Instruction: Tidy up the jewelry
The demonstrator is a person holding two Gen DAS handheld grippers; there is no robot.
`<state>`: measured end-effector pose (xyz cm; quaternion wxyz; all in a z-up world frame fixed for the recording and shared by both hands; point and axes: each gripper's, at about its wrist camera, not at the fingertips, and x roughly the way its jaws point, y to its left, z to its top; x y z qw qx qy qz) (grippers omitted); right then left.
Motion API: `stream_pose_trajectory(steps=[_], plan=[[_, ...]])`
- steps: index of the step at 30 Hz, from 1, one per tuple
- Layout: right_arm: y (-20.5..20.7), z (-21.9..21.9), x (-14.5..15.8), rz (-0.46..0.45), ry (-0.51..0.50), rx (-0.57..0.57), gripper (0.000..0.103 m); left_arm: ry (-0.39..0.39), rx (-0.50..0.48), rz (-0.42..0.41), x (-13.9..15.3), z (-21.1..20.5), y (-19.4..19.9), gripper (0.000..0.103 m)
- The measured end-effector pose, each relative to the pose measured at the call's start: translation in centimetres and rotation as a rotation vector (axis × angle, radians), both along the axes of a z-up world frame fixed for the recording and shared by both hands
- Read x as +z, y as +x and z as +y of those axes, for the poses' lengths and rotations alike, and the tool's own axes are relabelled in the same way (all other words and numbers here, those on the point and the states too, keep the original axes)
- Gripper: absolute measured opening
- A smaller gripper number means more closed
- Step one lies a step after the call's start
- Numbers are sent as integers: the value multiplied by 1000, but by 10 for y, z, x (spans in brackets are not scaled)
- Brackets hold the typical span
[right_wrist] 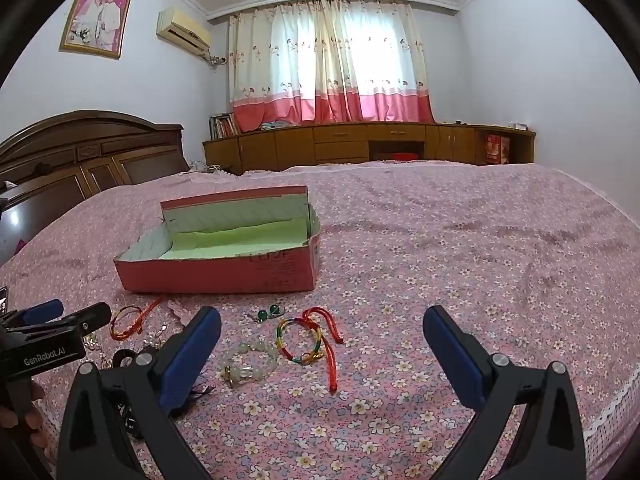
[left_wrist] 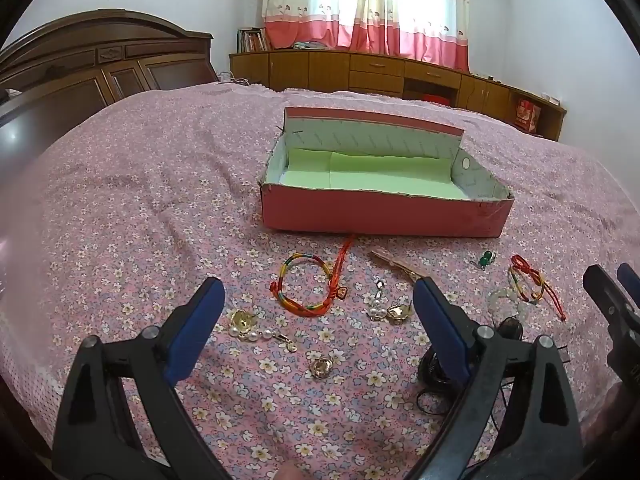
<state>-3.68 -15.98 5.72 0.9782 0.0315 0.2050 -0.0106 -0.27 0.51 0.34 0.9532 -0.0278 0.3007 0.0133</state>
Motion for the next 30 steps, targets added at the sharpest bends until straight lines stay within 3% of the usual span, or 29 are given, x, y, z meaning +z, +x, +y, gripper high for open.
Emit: stream_pose_trajectory(steps=[30], plan=[[3,-5,1,0,7,-2,103,-1,1,-3,1,2,-1,89]])
